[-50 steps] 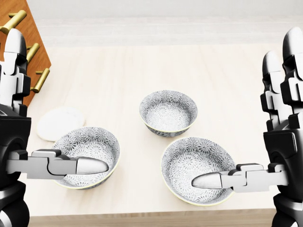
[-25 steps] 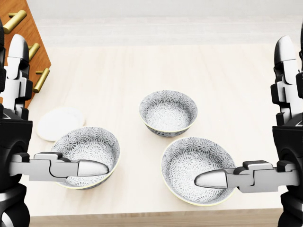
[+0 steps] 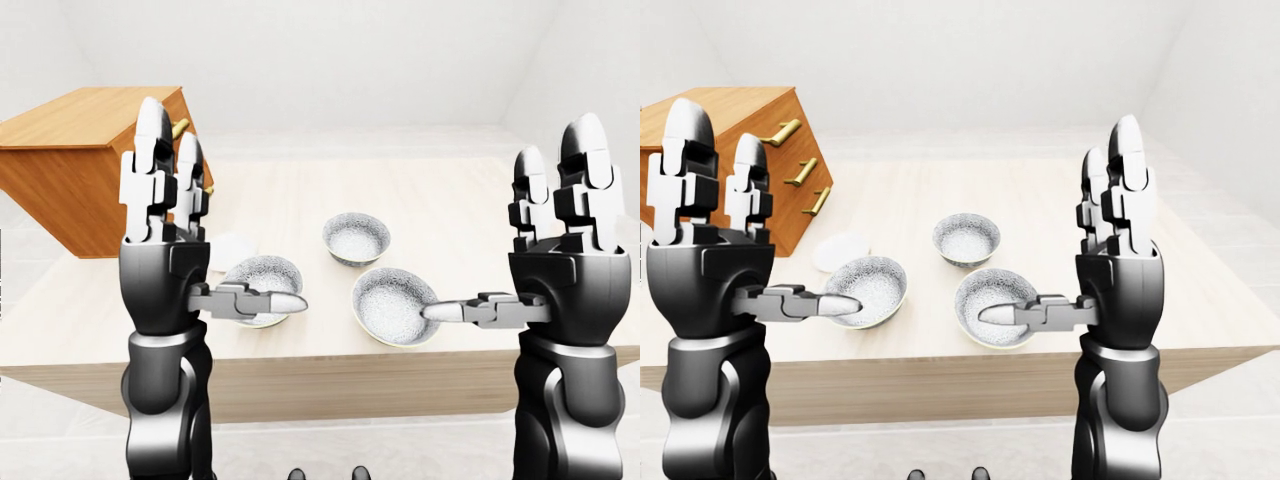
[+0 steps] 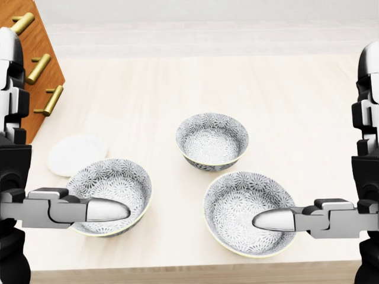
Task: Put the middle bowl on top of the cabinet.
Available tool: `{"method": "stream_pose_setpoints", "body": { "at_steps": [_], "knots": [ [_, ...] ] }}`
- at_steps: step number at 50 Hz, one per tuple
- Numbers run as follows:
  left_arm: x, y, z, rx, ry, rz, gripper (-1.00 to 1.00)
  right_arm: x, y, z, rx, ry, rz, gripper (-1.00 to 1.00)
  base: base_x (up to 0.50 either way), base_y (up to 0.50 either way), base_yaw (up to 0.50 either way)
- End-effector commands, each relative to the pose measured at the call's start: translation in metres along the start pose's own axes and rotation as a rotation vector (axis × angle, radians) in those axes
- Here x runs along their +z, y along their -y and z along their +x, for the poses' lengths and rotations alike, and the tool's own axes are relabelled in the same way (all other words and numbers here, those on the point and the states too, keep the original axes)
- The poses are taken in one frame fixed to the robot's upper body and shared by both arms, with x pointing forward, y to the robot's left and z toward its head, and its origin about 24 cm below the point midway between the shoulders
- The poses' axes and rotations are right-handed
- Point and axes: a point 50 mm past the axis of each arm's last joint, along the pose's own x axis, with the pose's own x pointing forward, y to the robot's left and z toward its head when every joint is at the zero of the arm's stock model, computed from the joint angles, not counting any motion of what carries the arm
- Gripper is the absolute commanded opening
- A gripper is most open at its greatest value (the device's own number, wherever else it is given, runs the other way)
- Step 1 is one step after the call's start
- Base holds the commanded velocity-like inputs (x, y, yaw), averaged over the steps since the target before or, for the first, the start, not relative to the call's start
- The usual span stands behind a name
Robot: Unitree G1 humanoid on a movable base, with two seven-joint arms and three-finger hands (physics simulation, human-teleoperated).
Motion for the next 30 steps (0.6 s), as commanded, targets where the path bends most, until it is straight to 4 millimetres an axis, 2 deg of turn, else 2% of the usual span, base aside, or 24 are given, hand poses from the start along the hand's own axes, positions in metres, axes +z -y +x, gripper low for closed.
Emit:
{"method": "stream_pose_setpoints", "body": {
  "at_steps": [1, 8, 23, 30],
  "knots": [
    [0.0, -0.003, 0.003, 0.024, 0.008, -0.005, 1.0, 0.003, 0.005, 0.002, -0.019, 0.024, 0.017, 1.0, 0.1, 0.46, 0.0],
    [0.0, -0.01, 0.003, 0.075, 0.013, -0.022, 1.0, 0.001, 0.008, 0.001, -0.048, 0.014, 0.06, 1.0, 0.14, 0.49, 0.0],
    [-0.01, -0.005, -0.006, 0.061, -0.056, -0.037, 1.0, -0.008, 0.005, -0.005, -0.03, -0.043, 0.064, 1.0, 0.15, 0.43, 0.0],
    [-0.003, -0.006, -0.004, 0.061, -0.023, -0.042, 1.0, -0.009, 0.004, -0.005, -0.025, -0.045, 0.056, 1.0, 0.16, 0.44, 0.0]
  ]
}}
